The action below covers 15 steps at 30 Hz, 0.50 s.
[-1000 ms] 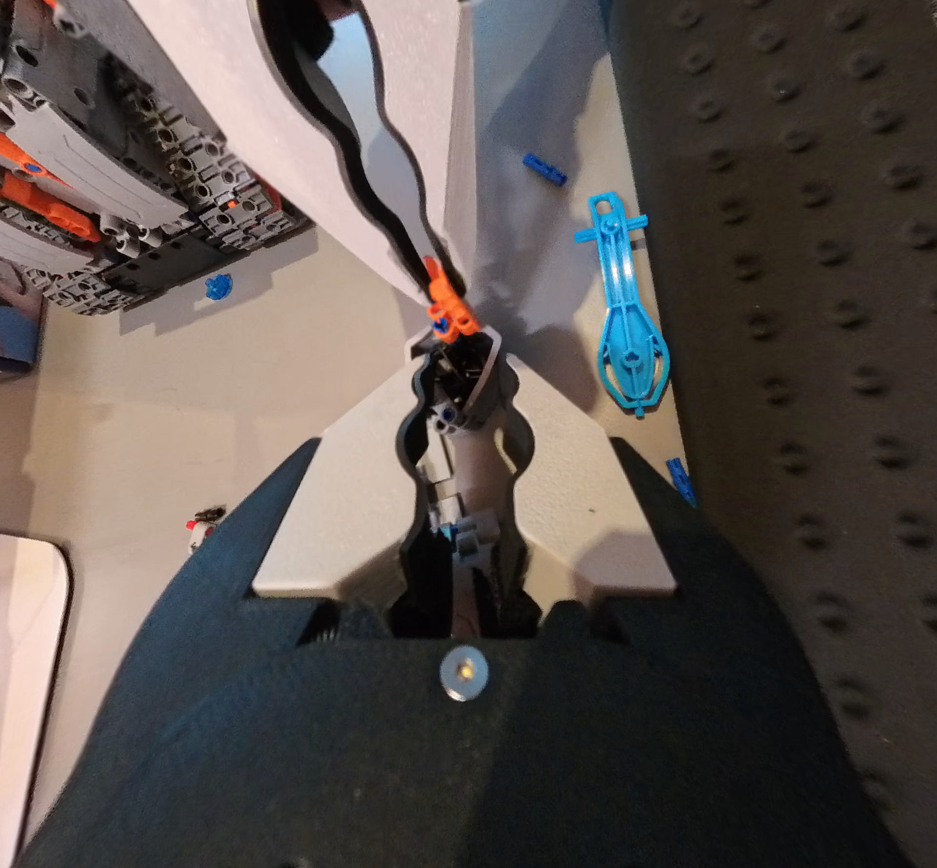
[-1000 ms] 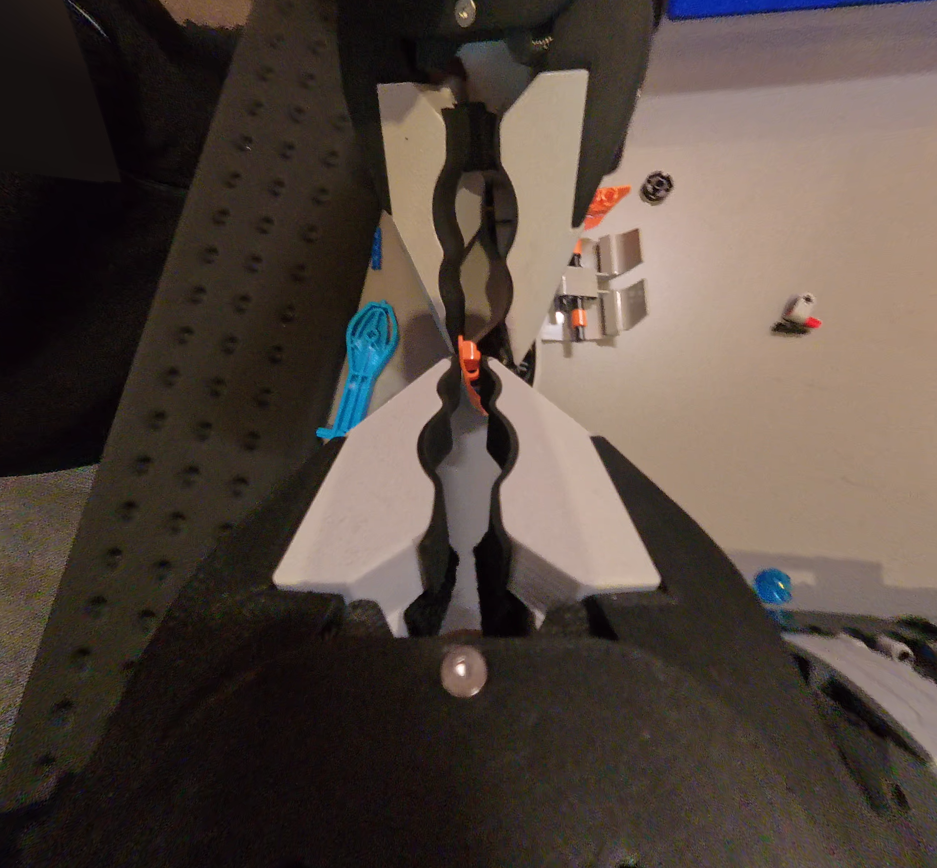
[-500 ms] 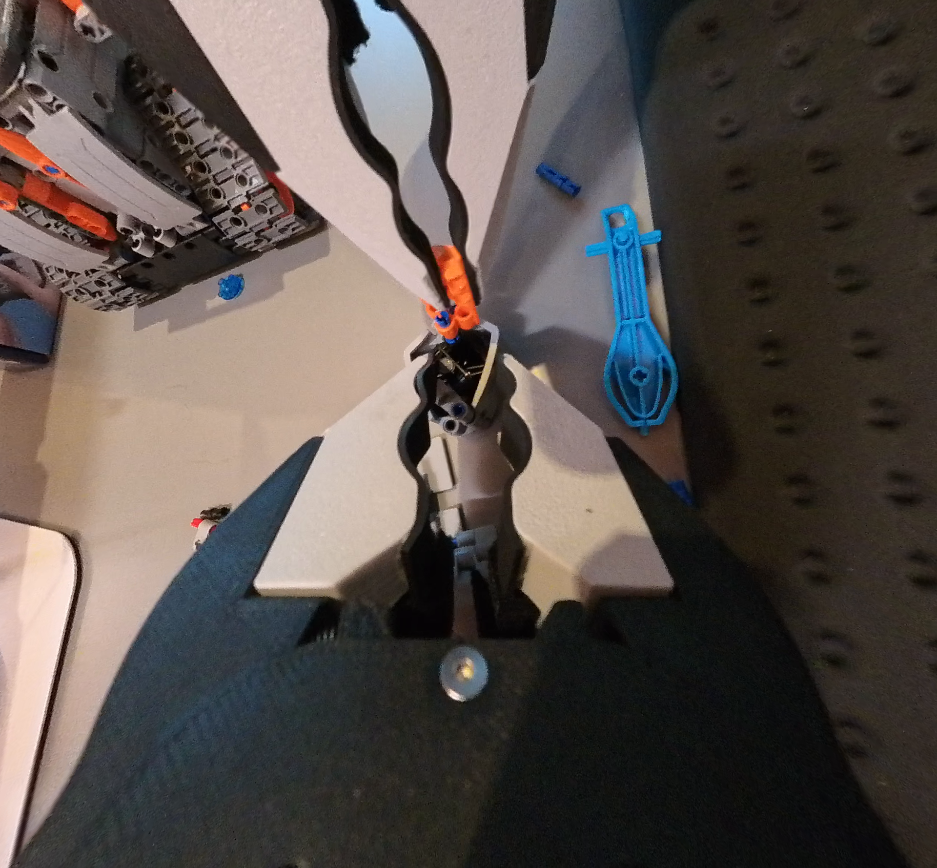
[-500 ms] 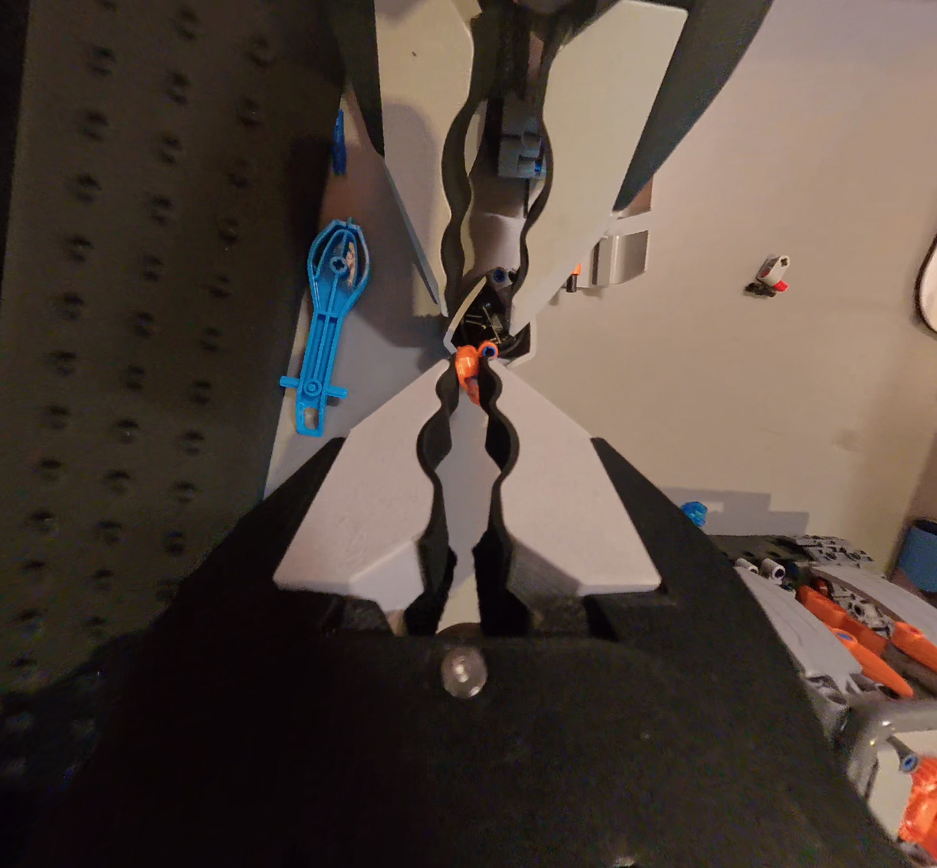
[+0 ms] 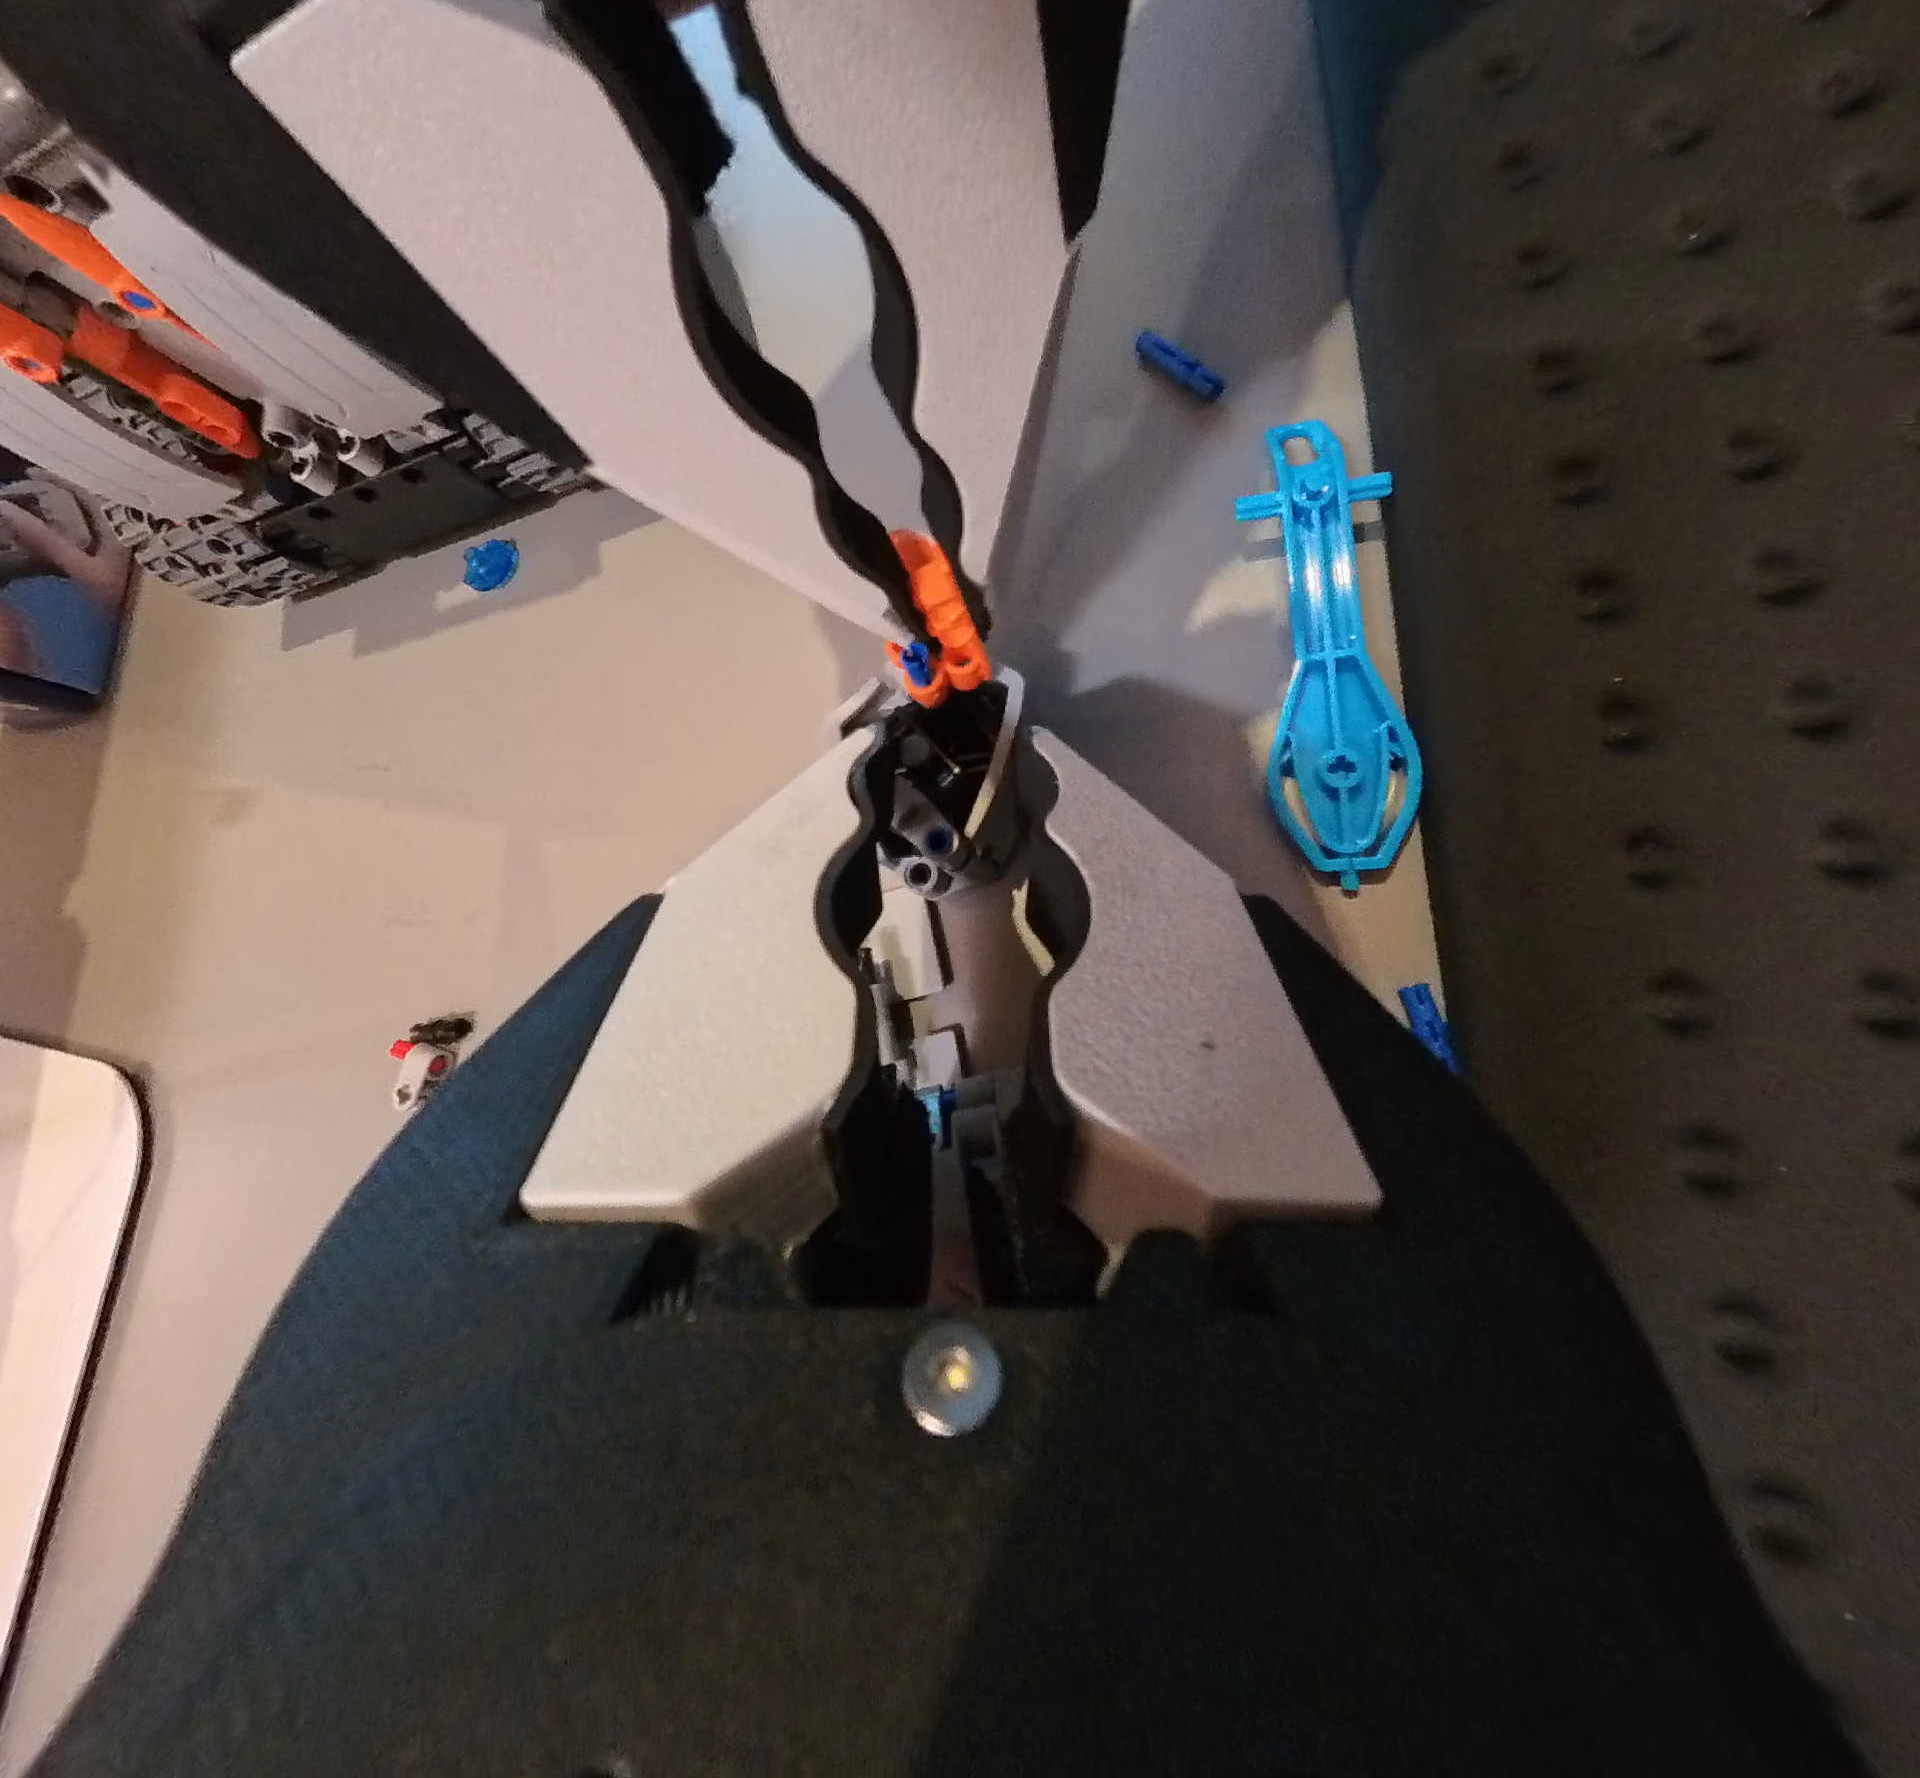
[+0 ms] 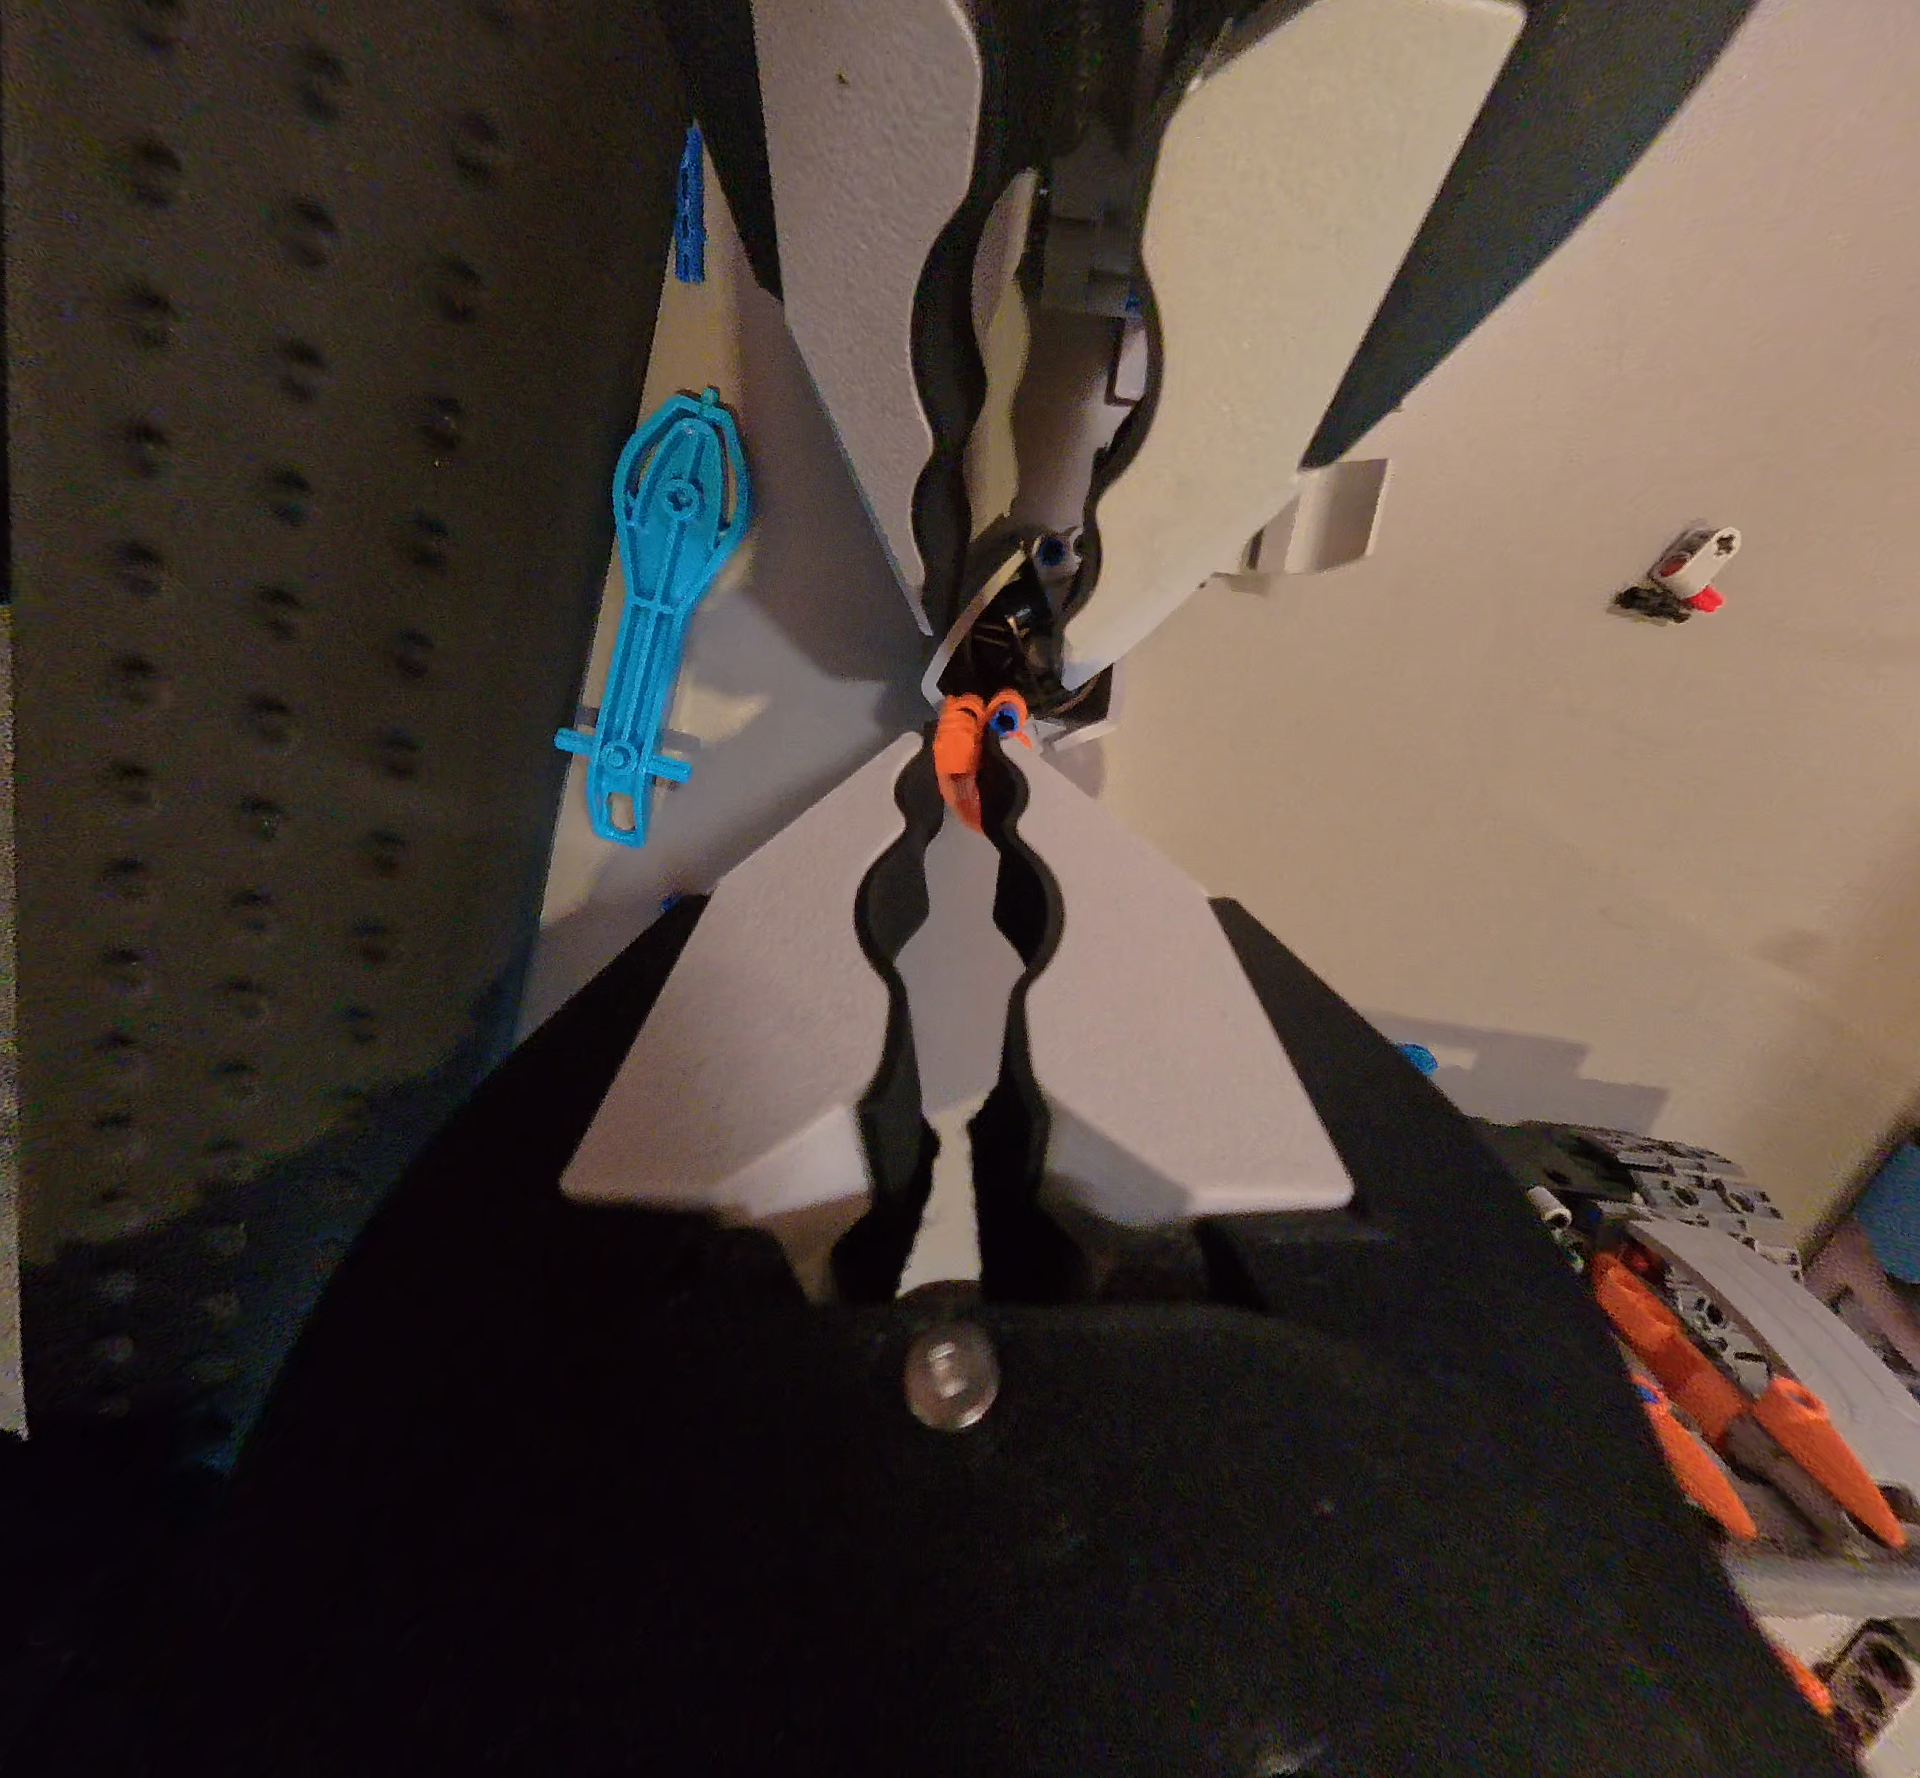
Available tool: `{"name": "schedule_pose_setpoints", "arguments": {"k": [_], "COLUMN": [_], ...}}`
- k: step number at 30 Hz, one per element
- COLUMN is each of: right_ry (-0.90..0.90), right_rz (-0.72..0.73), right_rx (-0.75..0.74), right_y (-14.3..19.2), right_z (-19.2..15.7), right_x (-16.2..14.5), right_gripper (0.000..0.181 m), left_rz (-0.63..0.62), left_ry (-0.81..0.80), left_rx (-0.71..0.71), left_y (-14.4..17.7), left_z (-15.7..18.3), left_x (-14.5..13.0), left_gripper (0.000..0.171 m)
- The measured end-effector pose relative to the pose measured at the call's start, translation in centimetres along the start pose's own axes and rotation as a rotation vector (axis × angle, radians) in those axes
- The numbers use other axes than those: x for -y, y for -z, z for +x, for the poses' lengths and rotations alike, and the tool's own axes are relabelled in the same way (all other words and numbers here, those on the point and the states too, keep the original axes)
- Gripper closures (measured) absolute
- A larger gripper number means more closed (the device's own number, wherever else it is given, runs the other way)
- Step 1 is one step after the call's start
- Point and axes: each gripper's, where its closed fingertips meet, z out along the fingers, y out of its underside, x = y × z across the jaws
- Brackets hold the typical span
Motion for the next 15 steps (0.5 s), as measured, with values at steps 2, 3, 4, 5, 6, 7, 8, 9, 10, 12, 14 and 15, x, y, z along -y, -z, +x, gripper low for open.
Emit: {"name": "schedule_pose_setpoints", "arguments": {"k": [2,3,4,5,6,7,8,9,10,12,14,15], "right_ry": [0.001,-0.01,-0.019,-0.022,-0.032,-0.045,-0.059,-0.075,-0.087,-0.101,-0.112,-0.117], "right_rz": [0.038,0.063,0.086,0.115,0.152,0.188,0.227,0.27,0.3,0.292,0.32,0.329], "right_rx": [-0.025,-0.026,-0.023,-0.022,-0.022,-0.028,-0.039,-0.037,-0.031,-0.059,-0.043,-0.049], "right_y": [0.0,0.0,0.1,0.3,0.6,1.1,1.7,2.3,2.7,2.8,2.7,2.7], "right_z": [0.3,0.3,0.3,0.2,0.3,0.5,0.9,1.2,1.3,1.8,1.8,2.0], "right_x": [0.2,0.2,0.3,0.5,0.8,1.1,1.3,1.6,1.7,1.1,1.3,1.3], "right_gripper": [0.177,0.177,0.176,0.176,0.177,0.177,0.176,0.176,0.176,0.177,0.177,0.177], "left_rz": [-0.002,0.002,0.01,0.023,0.043,0.067,0.098,0.135,0.163,0.191,0.291,0.288], "left_ry": [0.006,0.008,0.013,0.03,0.041,0.05,0.062,0.071,0.076,0.1,0.178,0.197], "left_rx": [-0.008,-0.015,-0.038,-0.058,-0.07,-0.068,-0.063,-0.071,-0.076,-0.046,-0.11,-0.117], "left_y": [0.1,0.2,0.4,0.8,1.3,1.9,2.5,3.1,3.7,4.8,6.3,6.8], "left_z": [-0.1,-0.1,0.1,0.2,0.2,-0.1,-0.5,-0.7,-0.8,-1.9,-2.1,-2.4], "left_x": [-0.1,-0.2,0.0,0.2,0.5,0.9,1.2,1.7,2.1,2.2,3.2,2.8], "left_gripper": [0.152,0.152,0.148,0.144,0.142,0.14,0.136,0.13,0.125,0.108,0.108,0.108]}}
